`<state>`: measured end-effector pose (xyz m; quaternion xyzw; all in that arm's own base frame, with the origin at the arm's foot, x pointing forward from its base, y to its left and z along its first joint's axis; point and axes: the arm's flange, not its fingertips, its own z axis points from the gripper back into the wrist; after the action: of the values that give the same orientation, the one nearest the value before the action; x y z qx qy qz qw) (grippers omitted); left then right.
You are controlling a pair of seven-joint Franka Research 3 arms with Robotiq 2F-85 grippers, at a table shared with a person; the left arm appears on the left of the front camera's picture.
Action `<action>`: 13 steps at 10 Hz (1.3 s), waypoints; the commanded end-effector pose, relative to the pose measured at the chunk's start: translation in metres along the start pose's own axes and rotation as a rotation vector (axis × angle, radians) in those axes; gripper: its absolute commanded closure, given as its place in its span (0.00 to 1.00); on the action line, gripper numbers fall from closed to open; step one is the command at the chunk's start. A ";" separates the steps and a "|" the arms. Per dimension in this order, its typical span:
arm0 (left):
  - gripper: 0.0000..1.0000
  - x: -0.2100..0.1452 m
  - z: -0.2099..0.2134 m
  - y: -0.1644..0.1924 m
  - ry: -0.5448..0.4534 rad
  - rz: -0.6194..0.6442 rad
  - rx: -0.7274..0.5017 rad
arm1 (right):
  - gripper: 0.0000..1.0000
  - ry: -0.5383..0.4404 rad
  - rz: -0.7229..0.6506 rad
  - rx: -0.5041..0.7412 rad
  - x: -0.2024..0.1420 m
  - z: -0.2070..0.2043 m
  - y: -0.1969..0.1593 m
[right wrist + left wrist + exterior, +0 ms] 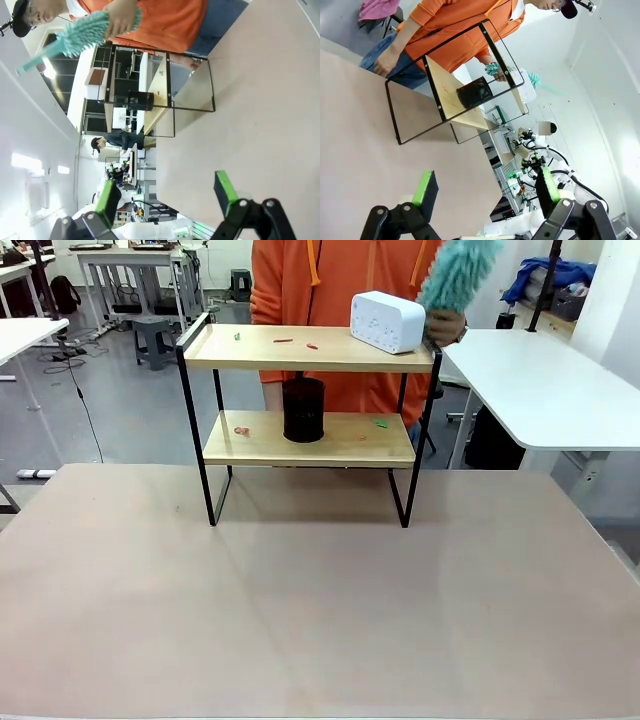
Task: Clean the shelf.
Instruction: Pick up the Duster from the human.
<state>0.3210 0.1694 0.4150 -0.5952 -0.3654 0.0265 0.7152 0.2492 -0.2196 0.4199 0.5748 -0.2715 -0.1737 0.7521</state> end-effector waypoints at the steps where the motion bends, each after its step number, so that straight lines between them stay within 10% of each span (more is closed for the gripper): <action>1: 0.00 -0.003 -0.003 0.002 0.010 -0.005 -0.005 | 0.00 -0.021 0.021 0.008 0.002 0.004 -0.004; 8: 0.00 -0.003 -0.003 0.002 0.010 -0.005 -0.005 | 0.00 -0.010 -0.010 -0.015 -0.002 0.004 -0.005; 13: 0.00 -0.003 -0.003 0.002 0.010 -0.005 -0.005 | 0.00 0.014 0.005 -0.020 0.061 -0.088 0.098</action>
<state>0.3232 0.1677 0.4100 -0.5951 -0.3566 0.0289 0.7196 0.3259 -0.1630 0.4971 0.5767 -0.2693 -0.1380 0.7589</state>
